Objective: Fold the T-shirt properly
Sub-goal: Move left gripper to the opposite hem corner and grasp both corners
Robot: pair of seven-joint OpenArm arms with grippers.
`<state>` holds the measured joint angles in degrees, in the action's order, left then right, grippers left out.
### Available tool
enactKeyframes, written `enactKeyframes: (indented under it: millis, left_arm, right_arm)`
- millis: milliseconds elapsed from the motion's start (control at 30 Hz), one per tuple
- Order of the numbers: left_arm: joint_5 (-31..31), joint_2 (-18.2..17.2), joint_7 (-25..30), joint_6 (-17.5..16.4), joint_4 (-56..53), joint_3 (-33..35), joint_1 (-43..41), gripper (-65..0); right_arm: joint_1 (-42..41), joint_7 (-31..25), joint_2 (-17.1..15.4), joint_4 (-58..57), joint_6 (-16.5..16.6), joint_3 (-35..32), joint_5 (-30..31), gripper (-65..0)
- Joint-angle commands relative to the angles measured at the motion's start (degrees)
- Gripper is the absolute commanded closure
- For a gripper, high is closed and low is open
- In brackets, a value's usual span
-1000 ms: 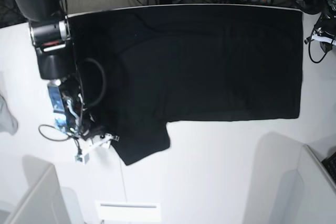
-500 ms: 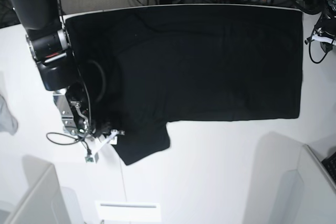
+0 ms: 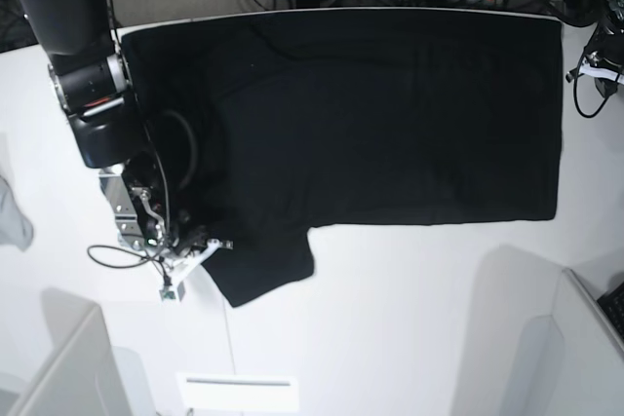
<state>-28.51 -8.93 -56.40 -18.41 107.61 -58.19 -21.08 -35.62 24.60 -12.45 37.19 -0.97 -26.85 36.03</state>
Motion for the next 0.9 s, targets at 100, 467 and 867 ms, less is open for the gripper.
enactKeyframes:
  millis: [100,467,867]
  left_arm:
    - [-0.2,-2.0,1.0,-0.1,0.7,-0.4,0.6,0.0]
    - [-0.2,-10.2,0.9,-0.1,-11.7,0.0,12.4,-42.3]
    - [0.2,-19.3,5.3,-0.1,-32.9,16.8,27.8,-42.8]
  right_arm:
    - [-1.5,0.2,-0.3,0.4,0.2,0.3,0.2,0.0]
    - [-1.7,0.2,-0.3,0.6,0.2,0.4,0.3,0.0]
    - [-2.0,0.2,-0.3,0.8,0.2,0.4,0.3,0.0]
